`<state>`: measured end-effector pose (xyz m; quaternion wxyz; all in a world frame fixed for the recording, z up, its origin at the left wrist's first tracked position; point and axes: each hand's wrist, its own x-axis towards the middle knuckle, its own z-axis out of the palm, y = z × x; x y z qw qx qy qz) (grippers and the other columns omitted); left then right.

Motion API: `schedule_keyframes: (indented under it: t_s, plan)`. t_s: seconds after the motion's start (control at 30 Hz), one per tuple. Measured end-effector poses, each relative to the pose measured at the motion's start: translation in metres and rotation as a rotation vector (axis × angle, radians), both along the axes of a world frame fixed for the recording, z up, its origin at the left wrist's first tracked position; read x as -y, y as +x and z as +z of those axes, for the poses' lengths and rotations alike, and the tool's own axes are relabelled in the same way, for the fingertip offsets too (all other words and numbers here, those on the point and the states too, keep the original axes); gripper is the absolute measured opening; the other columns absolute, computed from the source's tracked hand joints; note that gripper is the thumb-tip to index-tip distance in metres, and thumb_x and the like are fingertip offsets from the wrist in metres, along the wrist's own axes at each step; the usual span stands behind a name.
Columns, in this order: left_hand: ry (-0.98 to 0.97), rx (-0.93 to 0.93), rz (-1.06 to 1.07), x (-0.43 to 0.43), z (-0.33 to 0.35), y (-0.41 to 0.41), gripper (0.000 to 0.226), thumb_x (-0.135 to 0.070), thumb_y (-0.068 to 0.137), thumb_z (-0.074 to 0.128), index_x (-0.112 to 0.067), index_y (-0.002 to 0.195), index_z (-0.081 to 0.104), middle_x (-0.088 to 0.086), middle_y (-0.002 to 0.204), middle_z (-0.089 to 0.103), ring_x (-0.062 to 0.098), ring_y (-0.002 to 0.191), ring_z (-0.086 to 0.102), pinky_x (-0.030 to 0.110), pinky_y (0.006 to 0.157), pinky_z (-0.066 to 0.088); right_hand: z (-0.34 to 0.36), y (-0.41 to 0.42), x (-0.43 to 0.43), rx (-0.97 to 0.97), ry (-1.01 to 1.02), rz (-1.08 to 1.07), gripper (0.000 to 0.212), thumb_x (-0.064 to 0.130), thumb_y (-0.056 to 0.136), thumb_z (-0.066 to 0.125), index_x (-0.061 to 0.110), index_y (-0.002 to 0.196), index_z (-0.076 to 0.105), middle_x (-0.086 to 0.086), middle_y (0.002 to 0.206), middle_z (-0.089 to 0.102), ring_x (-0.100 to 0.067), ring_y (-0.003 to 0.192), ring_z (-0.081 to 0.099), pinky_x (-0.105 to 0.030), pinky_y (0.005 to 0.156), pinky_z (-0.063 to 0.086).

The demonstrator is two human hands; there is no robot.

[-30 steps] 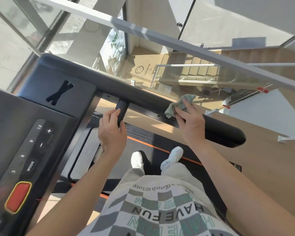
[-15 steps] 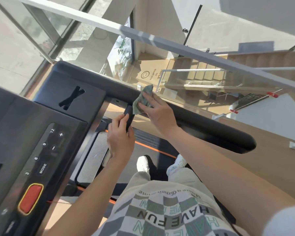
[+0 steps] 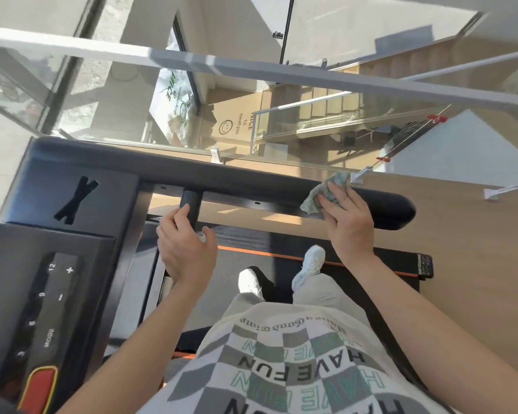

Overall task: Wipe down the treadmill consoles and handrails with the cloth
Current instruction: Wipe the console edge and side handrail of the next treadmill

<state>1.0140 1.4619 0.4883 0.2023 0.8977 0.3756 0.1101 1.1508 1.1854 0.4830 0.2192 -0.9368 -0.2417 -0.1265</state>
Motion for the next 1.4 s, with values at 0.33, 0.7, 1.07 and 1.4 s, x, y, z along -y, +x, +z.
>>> schedule_keyframes:
  t_s: [0.33,0.7,1.07,1.4]
  plan:
    - [0.059,-0.035,-0.01,0.0,-0.005,-0.001,0.061,-0.022,0.081,0.074,-0.01,0.137,0.053,0.01,0.127,0.054,0.025,0.107,0.053,0.037,0.08,0.05,0.004,0.002,-0.019,-0.031,0.042,0.099,0.036,0.006,0.085,0.076,0.009,0.12,0.071,-0.01,0.135,0.063,-0.035,0.129,0.055,-0.045,0.11,0.044]
    - [-0.09,-0.069,0.002,0.026,0.009,-0.019,0.06,-0.013,0.084,0.075,-0.013,0.141,0.058,0.011,0.16,0.04,0.033,0.15,0.031,0.052,0.12,0.031,0.017,0.031,-0.127,-0.129,-0.004,0.68,0.029,0.001,0.078,0.081,0.008,0.105,0.078,-0.008,0.131,0.066,-0.041,0.119,0.061,-0.046,0.099,0.052]
    - [-0.337,-0.013,0.575,0.153,0.03,-0.117,0.018,-0.02,0.095,0.065,-0.027,0.11,0.074,-0.011,0.129,0.065,0.014,0.129,0.051,0.04,0.113,0.039,0.024,-0.016,-0.181,-0.324,0.142,1.16,0.016,-0.002,0.082,0.072,0.005,0.094,0.079,-0.009,0.105,0.077,-0.028,0.099,0.071,-0.028,0.092,0.049]
    - [-0.362,0.116,1.06,0.227,0.06,-0.192,0.018,-0.022,0.099,0.062,-0.027,0.112,0.073,-0.013,0.119,0.069,0.008,0.111,0.059,0.028,0.093,0.051,0.009,-0.107,-0.216,-0.221,-0.068,1.411,0.029,0.003,0.093,0.062,0.011,0.118,0.073,-0.009,0.128,0.068,-0.034,0.121,0.058,-0.049,0.107,0.045]
